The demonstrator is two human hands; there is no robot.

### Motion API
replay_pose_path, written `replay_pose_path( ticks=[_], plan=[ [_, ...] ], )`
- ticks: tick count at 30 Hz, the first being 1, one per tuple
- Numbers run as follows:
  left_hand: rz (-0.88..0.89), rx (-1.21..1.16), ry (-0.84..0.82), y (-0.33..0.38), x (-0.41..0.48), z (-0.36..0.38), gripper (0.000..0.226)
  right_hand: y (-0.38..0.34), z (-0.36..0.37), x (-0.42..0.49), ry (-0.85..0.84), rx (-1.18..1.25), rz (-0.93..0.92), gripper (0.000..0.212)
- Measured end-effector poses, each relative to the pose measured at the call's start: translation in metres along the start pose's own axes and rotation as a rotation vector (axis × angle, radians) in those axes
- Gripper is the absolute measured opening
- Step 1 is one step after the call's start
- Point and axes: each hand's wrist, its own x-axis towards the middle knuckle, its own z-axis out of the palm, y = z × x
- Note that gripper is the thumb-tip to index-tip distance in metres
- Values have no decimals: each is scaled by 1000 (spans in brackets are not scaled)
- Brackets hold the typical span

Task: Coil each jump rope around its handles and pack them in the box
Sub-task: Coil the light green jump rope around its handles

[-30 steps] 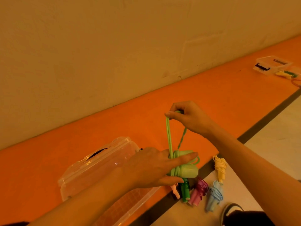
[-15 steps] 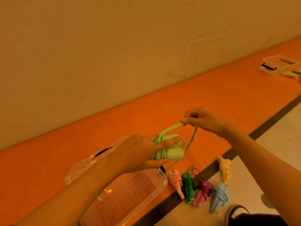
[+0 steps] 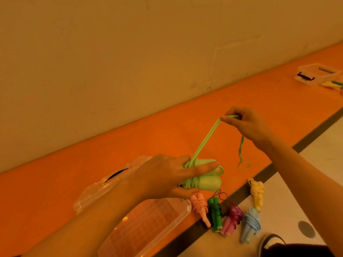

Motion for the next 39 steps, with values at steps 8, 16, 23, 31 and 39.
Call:
replay_pose_path(
  ticks=[8, 16, 23, 31, 39],
  plan=[
    [66, 52, 38, 7, 1, 0, 68, 13, 29, 6, -32, 81, 87, 27],
    [-113, -80, 128, -9, -8, -2, 70, 42, 23, -5, -284, 127, 165, 29],
    [-583, -352, 416, -15, -9, -10, 76, 49, 17, -14, -378, 46, 129, 26],
    [-1011, -428, 499, -42, -7, -8, 71, 37, 41, -26, -639, -285, -97, 14],
    [-1176, -210, 296, -67, -22, 3, 71, -22, 78, -62, -808, -413, -431, 21]
  ],
)
